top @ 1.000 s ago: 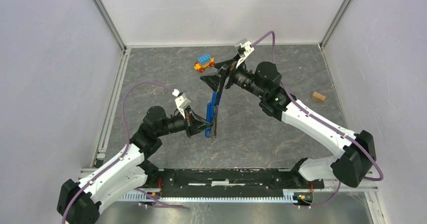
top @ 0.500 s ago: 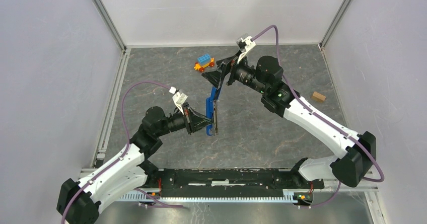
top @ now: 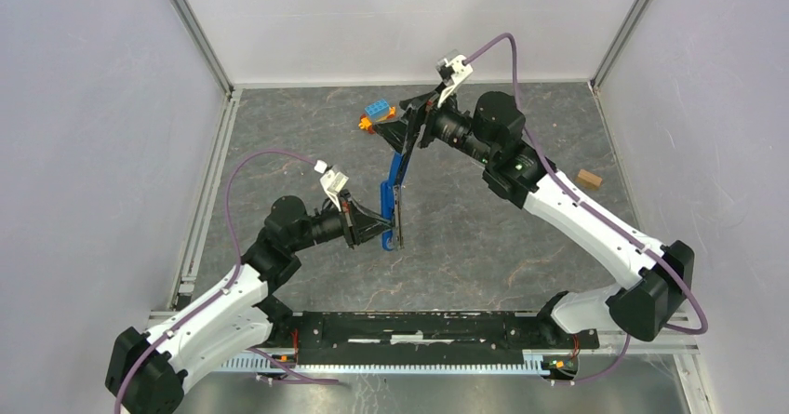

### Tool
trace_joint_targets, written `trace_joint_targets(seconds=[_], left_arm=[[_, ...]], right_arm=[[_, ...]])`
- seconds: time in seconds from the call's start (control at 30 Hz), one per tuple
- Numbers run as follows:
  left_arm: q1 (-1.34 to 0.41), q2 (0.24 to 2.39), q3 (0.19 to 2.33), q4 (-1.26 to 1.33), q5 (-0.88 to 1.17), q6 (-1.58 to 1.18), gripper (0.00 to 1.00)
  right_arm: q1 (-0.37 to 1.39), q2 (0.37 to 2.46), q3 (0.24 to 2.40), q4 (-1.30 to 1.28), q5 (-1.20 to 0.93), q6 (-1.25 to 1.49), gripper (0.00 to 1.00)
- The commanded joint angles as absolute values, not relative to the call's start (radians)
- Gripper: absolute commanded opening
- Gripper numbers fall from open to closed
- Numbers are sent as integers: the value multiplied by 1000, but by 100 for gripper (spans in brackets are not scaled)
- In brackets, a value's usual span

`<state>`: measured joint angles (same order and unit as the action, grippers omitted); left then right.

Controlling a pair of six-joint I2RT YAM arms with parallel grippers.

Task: Load the staples into the stapler

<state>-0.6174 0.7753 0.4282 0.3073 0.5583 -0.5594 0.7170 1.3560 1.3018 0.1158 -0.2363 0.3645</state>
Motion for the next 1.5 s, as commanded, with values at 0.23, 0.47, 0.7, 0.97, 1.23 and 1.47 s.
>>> trace_joint_targets(seconds=[0.23,0.47,0.7,0.97,1.23,1.47], left_arm=[[-615,813,425,540,729,-610,2],[-616,821,426,604,820,-635,2],[-613,822,442,435,724,-586,2],[-598,816,402,454,624,-641,2],[-578,733,391,368,411,-674,2],[-576,696,387,360,310,-683,2]], right_arm=[[705,1434,1404,127,-379,316,96],[702,1450,1344,190,-418,333,94],[692,1423,1388,137,-407,344,98],[689,1332,1400,-21,-272,288,98],[693,1181,1145,-30,-227,363,90],[754,1156,1003,60,-209,430,75]])
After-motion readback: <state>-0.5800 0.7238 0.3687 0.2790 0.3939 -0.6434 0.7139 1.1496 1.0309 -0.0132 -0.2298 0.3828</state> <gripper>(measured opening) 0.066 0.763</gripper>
